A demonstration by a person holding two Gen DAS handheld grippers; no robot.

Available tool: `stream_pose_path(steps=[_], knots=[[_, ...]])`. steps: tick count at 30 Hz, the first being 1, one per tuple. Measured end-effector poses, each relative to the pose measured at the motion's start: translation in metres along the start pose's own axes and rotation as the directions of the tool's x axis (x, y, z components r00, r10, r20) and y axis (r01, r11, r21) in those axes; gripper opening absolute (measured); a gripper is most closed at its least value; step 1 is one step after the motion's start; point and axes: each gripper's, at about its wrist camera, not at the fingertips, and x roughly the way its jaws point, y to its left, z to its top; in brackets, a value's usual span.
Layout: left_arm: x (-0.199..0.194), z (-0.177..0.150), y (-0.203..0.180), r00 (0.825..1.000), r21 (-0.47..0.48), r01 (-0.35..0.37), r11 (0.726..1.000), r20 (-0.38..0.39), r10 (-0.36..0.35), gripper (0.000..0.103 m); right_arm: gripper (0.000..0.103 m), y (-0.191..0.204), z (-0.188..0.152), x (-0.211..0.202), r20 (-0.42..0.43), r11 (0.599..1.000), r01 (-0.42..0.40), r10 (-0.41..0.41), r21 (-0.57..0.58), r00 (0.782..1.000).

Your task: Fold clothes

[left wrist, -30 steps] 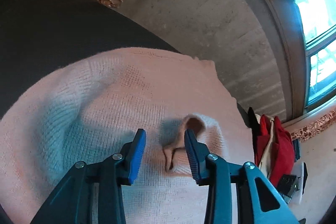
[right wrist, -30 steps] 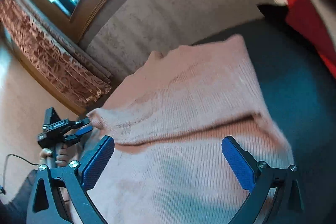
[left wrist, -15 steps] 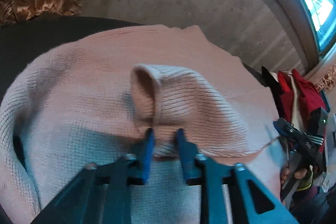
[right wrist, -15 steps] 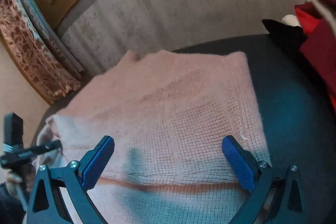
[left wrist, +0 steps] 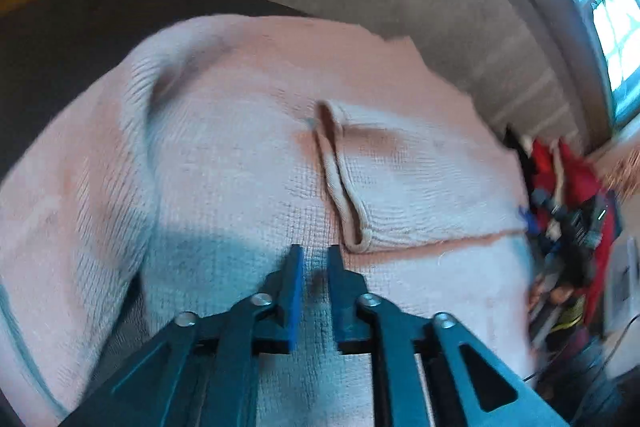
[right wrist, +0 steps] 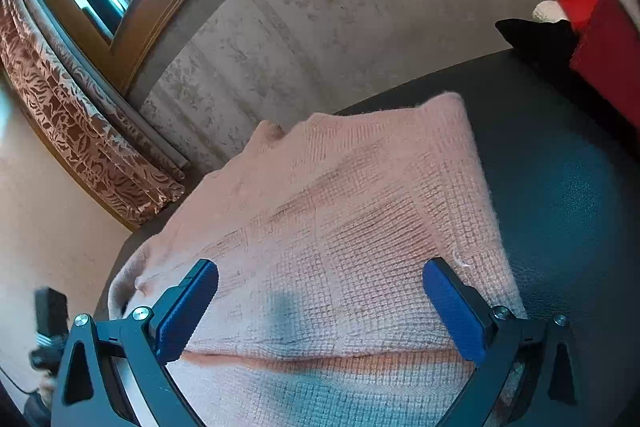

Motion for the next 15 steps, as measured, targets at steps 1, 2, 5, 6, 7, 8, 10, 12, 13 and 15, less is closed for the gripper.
stream_pose_path(steps=[1,2,5,6,7,8,10,12,13,15], knots=[[-0.002,0.002,0.004,1.0,-0.025,0.013,1.0,0.015,-0.013,0.023,0.103,0.001,-0.001,0.0,0.0,1.0,0.0,0.0,0.0,1.0],[-0.004,0.007,0.005,0.999,-0.039,0.01,0.999,0.035,-0.008,0.026,0.103,0.001,-0.001,0.0,0.0,1.0,0.001,-0.001,-0.001,1.0],[-0.001,0.026,0.0,0.997,-0.04,-0.011,0.999,0.078,0.014,0.034,0.103,0.004,-0.002,0.001,-0.004,1.0,0.012,-0.012,-0.01,1.0],[0.002,0.033,-0.002,0.996,-0.035,-0.015,0.999,0.088,0.018,0.035,0.103,0.004,-0.002,0.001,-0.003,1.0,0.012,-0.012,-0.01,1.0],[0.007,0.04,-0.005,0.996,-0.028,-0.008,1.0,0.091,0.011,0.037,0.103,0.003,-0.002,0.0,-0.003,1.0,0.01,-0.01,-0.008,1.0],[0.013,0.047,-0.007,0.996,-0.019,-0.002,1.0,0.091,0.004,0.042,0.103,0.003,-0.002,0.0,-0.002,1.0,0.008,-0.008,-0.006,1.0],[0.029,0.057,-0.01,0.998,0.007,-0.003,1.0,0.067,0.002,0.05,0.103,0.002,-0.002,0.0,0.0,1.0,0.003,-0.003,-0.002,1.0],[0.039,0.062,-0.011,0.998,0.018,0.017,1.0,0.052,-0.018,0.05,0.103,0.001,-0.001,-0.001,0.002,1.0,-0.004,0.004,0.004,1.0],[0.043,0.064,-0.012,0.998,0.021,0.031,0.999,0.045,-0.032,0.05,0.103,0.001,-0.001,-0.001,0.003,1.0,-0.006,0.006,0.006,1.0],[0.05,0.062,-0.015,0.996,0.017,0.077,0.997,0.038,-0.078,0.049,0.103,0.0,-0.001,-0.001,0.004,1.0,-0.009,0.009,0.007,1.0]])
